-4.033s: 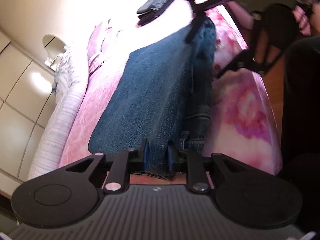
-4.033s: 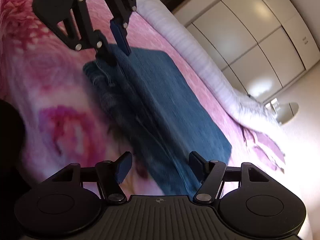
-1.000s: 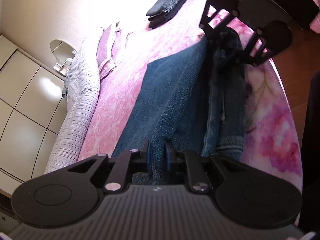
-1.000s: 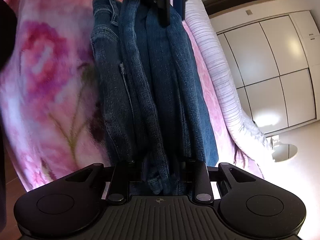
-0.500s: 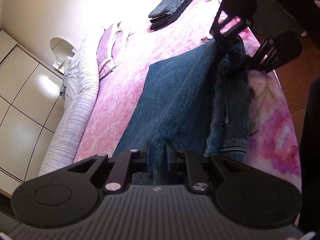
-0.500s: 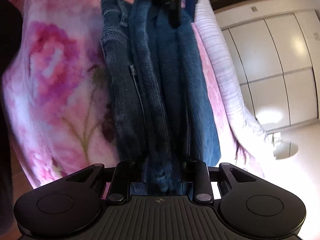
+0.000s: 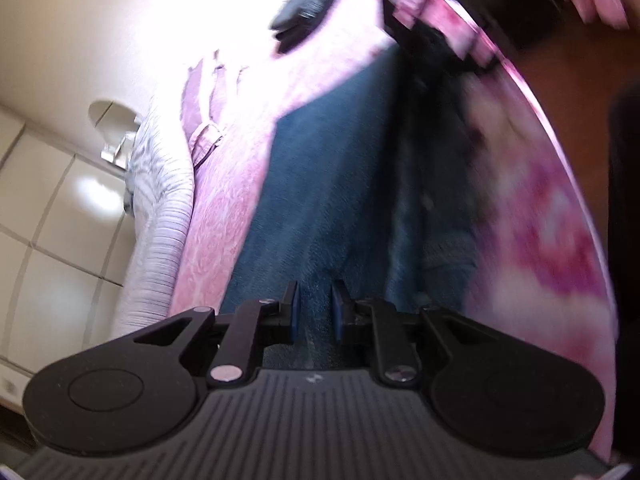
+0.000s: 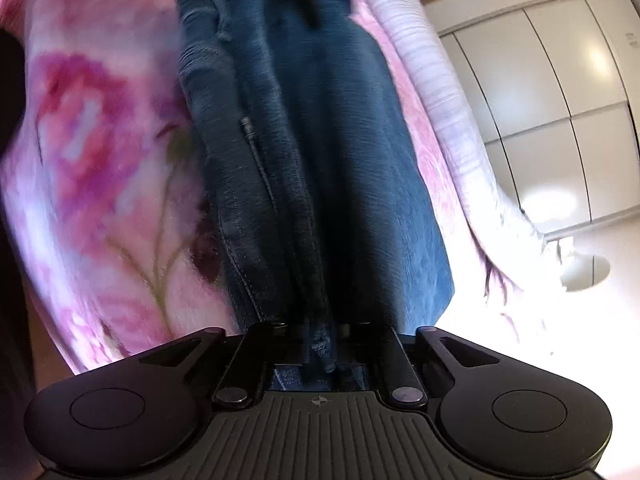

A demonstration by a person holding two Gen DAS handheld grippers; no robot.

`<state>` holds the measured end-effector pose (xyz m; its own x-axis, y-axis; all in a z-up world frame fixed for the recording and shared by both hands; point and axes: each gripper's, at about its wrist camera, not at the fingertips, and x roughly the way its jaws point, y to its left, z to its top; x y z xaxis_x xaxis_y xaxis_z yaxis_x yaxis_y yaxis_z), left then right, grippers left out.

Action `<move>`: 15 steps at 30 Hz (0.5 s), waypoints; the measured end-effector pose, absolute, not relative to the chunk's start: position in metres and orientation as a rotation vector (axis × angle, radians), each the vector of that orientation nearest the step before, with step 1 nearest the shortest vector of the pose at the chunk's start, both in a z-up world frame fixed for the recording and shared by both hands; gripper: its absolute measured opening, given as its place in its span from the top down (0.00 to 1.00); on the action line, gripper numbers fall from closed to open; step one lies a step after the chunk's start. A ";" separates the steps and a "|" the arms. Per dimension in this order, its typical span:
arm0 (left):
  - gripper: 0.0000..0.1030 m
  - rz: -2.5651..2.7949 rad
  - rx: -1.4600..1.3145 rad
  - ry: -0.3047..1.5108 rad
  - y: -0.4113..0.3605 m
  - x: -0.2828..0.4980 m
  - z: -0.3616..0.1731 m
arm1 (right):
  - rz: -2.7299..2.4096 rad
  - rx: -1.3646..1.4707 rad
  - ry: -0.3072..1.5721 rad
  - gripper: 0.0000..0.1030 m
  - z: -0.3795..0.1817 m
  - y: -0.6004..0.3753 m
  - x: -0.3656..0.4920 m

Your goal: Fold clothes

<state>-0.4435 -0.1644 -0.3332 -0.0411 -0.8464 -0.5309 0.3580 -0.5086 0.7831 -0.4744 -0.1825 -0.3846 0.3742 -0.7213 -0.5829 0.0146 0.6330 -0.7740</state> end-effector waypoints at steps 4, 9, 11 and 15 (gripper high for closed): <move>0.90 -1.663 1.360 -0.628 -0.150 -0.446 -0.359 | -0.542 -0.805 1.062 0.95 -0.389 -0.166 -0.484; 0.88 -1.671 1.358 -0.639 -0.138 -0.438 -0.354 | -0.561 -0.829 1.041 0.87 -0.380 -0.141 -0.493; 0.88 -1.682 1.342 -0.617 -0.130 -0.427 -0.349 | -0.595 -0.734 0.983 0.79 -0.362 -0.132 -0.502; 0.83 -1.699 1.272 -0.532 -0.117 -0.412 -0.337 | -0.681 -0.484 0.820 0.56 -0.325 -0.127 -0.523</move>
<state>-0.4119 -0.1167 -0.3366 -0.0452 -0.8562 -0.5147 0.4101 -0.4857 0.7719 -0.5232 -0.1271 -0.3252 0.4941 -0.7123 -0.4985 0.3590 0.6894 -0.6292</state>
